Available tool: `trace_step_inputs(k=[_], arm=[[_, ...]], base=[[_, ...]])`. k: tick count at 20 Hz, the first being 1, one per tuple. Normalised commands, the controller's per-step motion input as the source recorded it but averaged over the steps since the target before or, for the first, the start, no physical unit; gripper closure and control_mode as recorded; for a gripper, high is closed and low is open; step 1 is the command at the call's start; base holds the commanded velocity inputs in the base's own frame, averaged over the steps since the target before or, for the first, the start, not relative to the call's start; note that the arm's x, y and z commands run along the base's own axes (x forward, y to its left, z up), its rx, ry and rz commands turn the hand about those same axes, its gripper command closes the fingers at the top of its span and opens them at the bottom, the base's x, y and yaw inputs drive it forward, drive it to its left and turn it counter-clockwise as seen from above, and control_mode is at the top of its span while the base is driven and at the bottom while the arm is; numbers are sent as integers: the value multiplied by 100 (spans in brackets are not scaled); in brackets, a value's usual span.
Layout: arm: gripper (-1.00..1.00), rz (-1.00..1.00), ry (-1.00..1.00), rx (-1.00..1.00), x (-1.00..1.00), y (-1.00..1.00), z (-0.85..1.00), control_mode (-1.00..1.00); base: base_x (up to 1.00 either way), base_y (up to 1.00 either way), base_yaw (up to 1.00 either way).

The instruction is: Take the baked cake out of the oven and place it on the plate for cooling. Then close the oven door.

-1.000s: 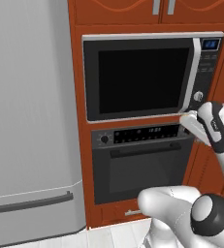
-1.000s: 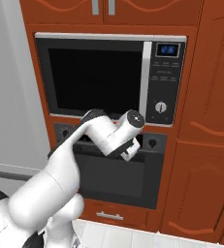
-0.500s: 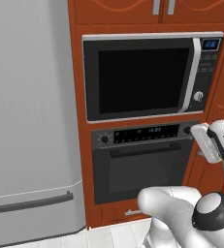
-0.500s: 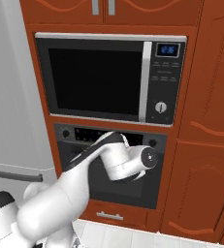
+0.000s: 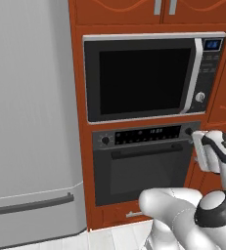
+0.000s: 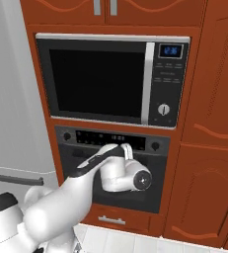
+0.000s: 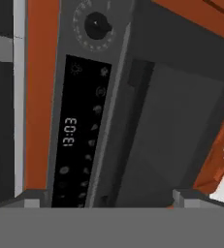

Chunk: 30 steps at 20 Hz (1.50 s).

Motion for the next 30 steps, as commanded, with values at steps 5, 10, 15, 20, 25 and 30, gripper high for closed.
trace_step_inputs(k=[5, 10, 15, 20, 25, 30], arm=[[-100, -20, -9, 9, 21, -5, -44, -100], [-100, -9, -10, 8, 25, 0, -40, -100], [-100, 0, -12, 11, 28, -9, -30, -100], [-100, 3, -14, 12, 19, -25, -24, -100], [-100, 1, -11, 4, 16, -13, -19, -100], [-100, 0, -8, 0, 24, -2, -9, -100]], base=[[0, 0, 0], [0, 0, 0], [0, 0, 0], [0, 0, 0], [0, 0, 0], [0, 0, 0]])
